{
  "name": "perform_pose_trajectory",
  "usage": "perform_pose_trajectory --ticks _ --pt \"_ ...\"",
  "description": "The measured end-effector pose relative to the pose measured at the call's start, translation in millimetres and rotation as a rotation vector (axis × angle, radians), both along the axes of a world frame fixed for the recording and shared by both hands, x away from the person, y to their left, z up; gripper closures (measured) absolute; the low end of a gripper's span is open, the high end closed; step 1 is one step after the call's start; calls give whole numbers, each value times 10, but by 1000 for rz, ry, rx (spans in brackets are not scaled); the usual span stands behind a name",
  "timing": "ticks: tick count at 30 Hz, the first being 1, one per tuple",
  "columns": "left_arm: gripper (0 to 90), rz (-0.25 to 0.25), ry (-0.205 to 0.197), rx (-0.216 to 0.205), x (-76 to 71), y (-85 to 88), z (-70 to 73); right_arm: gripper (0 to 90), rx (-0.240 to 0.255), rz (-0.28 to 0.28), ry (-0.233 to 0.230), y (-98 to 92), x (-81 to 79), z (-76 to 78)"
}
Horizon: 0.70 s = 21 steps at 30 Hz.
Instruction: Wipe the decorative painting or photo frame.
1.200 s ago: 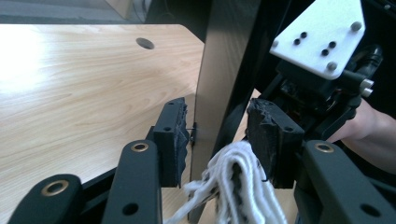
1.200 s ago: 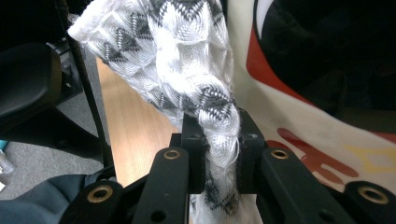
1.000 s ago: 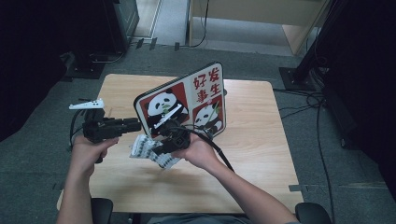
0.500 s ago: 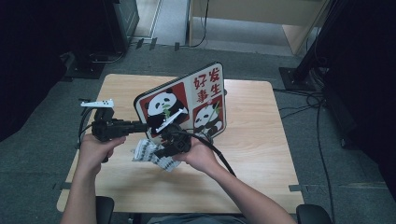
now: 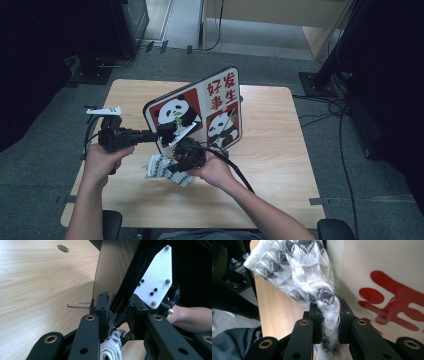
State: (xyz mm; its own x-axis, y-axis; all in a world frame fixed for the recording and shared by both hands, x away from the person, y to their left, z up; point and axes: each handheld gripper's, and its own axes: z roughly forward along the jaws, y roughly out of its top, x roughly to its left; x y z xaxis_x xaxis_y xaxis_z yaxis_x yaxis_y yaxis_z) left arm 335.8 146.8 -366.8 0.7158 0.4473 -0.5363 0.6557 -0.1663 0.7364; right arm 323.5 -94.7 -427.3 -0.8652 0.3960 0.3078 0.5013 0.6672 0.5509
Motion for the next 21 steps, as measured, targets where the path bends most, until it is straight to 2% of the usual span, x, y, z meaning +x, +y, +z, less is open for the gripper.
perform_pose_trajectory --ticks 3,7,21 --pt "736 -1 -1 4 -2 2 1 797 6 13 -25 -11 -10 -36" --pt "736 0 -1 3 -1 2 0 798 -8 15 -25 -15 -21 -96" --pt "736 3 -6 4 -2 -1 1 798 -37 18 -2 -33 -74 -333"
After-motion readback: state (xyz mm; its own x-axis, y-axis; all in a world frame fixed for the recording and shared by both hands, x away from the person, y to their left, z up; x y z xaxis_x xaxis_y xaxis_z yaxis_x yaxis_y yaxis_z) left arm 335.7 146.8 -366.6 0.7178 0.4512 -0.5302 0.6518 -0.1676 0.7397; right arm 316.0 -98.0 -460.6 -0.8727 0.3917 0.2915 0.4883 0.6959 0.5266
